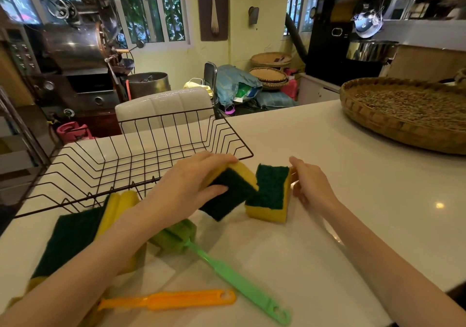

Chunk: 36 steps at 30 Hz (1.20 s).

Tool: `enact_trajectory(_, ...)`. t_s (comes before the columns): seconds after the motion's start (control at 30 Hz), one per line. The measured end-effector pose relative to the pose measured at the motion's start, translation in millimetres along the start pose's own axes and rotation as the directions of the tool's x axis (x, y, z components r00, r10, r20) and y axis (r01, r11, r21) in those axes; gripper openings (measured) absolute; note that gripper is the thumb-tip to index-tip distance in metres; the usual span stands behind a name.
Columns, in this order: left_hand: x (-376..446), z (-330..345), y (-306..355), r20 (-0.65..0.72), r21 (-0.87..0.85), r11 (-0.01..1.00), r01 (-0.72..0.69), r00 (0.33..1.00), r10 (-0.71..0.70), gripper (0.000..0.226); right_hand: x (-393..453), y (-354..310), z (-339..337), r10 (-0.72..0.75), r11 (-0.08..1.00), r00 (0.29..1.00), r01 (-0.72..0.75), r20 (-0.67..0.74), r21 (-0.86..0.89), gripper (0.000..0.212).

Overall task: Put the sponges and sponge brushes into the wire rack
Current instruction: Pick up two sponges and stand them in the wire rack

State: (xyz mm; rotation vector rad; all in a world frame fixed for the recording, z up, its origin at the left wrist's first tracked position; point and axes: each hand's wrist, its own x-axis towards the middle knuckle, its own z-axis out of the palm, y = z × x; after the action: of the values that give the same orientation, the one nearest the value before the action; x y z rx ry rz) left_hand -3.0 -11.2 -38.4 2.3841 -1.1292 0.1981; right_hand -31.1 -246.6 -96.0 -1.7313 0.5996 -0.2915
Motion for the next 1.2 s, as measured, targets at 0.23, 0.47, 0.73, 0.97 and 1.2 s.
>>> enact_trajectory(0.23, 2, 4, 6, 0.058, -0.371, 0.891, 0.264, 0.964, -0.261, 0.042, -6, 2, -1, -0.154, 0.974, 0.972, 0.180, 0.179, -0.139, 0.021)
enact_trajectory(0.47, 1, 15, 3, 0.310, -0.434, 0.765, 0.475, 0.876, -0.368, 0.032, 4, 2, -19, -0.212, 0.957, 0.973, 0.226, 0.094, -0.181, 0.014)
enact_trajectory(0.73, 3, 26, -1, 0.365, -0.306, 0.817, 0.488, 0.853, -0.373, 0.029, 5, 4, -22, -0.256, 0.930, 0.957, 0.283, 0.140, -0.234, 0.015)
enact_trajectory(0.97, 8, 37, 2, 0.200, 0.086, 0.953, 0.291, 0.932, -0.303, 0.035, -3, 5, -13, -0.370, 0.853, 0.914, 0.405, 0.165, -0.329, 0.018)
enact_trajectory(1.2, 10, 26, 15, 0.382, 0.157, 0.987, -0.030, 0.924, -0.033, 0.032, -14, -12, -17, -0.360, 0.752, 0.839, 0.520, 0.407, -0.406, 0.006)
